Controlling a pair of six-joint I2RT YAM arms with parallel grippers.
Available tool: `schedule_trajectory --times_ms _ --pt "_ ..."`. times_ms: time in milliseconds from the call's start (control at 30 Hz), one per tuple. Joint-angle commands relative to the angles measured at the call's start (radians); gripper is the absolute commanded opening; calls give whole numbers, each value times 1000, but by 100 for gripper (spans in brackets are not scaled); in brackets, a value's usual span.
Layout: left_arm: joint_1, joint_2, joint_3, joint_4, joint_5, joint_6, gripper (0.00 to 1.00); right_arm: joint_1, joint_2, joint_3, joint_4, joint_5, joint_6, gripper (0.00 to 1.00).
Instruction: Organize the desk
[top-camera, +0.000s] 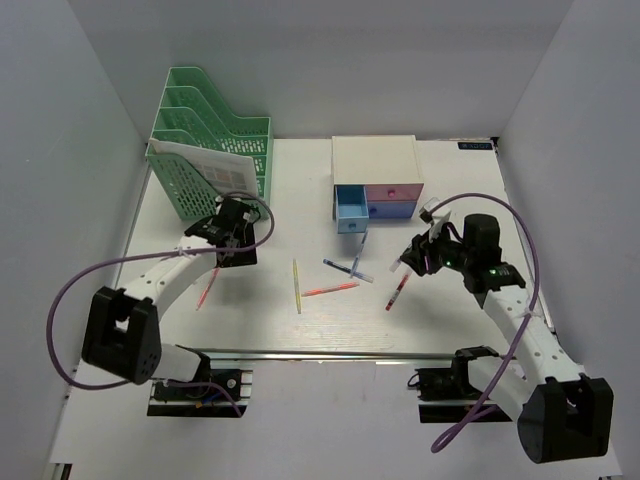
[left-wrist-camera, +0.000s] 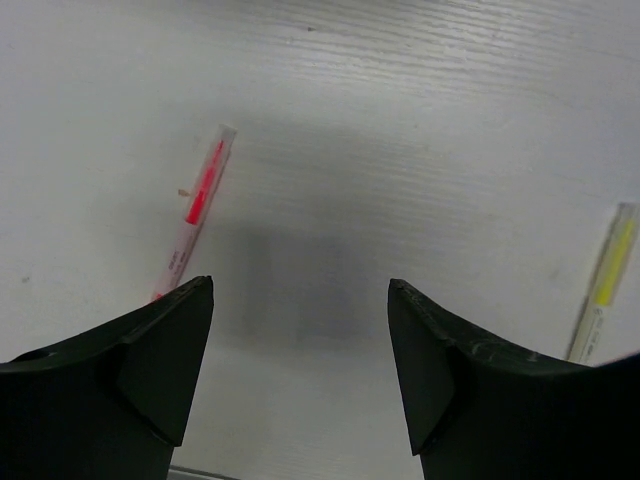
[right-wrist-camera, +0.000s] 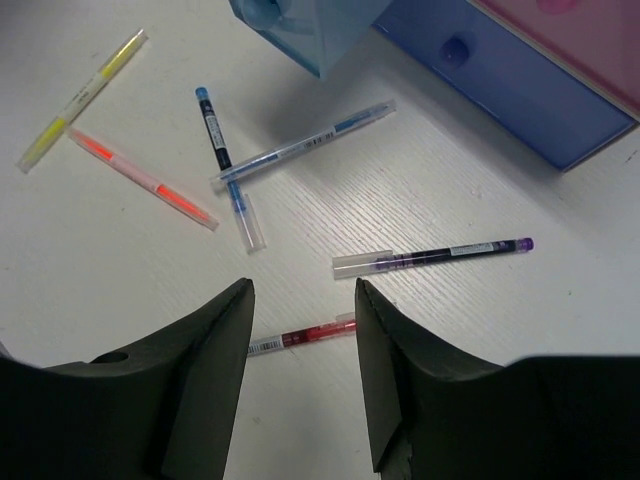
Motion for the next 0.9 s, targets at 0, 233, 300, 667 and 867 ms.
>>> schedule_trajectory --times_ms 0,233,300,667,867 --pt "60 73 41 15 83 41 81 -3 -51 -15 43 -31 12 51" --pt "184 141 44 30 132 57 81 -3 -103 -28 55 -14 14 50" --pt "212 142 47 33 129 60 80 -2 -111 -31 56 -14 14 50" --pt "293 250 47 27 175 63 70 0 -131 -41 65 3 17 50" --pt "304 271 47 24 199 64 55 -6 -138 -44 68 3 19 50"
